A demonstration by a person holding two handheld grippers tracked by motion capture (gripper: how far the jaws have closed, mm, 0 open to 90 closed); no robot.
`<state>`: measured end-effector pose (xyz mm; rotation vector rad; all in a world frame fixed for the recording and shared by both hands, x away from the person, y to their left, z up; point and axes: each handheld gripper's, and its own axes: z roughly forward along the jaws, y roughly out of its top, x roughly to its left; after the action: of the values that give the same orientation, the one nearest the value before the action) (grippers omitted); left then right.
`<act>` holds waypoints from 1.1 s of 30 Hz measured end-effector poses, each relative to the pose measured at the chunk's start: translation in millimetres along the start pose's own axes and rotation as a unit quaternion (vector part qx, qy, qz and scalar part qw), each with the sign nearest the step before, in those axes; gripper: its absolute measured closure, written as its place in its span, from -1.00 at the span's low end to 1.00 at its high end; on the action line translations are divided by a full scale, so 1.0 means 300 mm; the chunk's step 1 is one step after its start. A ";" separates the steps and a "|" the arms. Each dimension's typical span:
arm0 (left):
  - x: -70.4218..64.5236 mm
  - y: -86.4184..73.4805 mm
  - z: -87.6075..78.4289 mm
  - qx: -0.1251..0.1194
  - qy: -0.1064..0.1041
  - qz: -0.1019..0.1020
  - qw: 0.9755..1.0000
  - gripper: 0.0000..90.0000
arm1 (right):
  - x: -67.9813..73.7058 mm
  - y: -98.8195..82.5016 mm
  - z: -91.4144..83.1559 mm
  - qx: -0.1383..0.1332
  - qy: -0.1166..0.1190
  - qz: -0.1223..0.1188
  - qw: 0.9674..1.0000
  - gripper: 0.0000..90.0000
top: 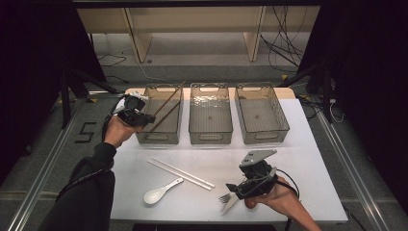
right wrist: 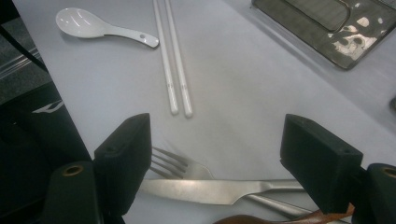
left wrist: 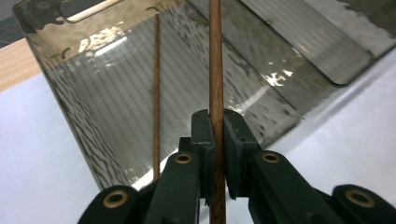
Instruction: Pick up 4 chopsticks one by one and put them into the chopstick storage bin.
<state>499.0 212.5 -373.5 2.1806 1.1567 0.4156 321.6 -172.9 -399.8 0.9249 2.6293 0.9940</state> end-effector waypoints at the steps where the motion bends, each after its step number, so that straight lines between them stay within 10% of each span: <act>1: 0.008 0.003 0.005 0.002 0.003 -0.002 1.000 0.85 | 0.000 0.000 0.000 0.000 0.000 0.000 1.000 -0.43; 27: 0.088 0.025 0.138 0.013 0.043 -0.056 0.997 0.82 | 0.001 0.000 0.001 0.001 0.006 -0.004 1.000 -0.43; 33: 0.071 0.029 0.125 0.003 0.034 -0.055 0.998 0.22 | 0.000 -0.001 0.000 0.002 0.006 -0.002 1.000 -0.43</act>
<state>536.4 212.1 -396.4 2.1106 1.3110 0.4424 321.4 -172.9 -400.1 0.9169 2.6420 0.9971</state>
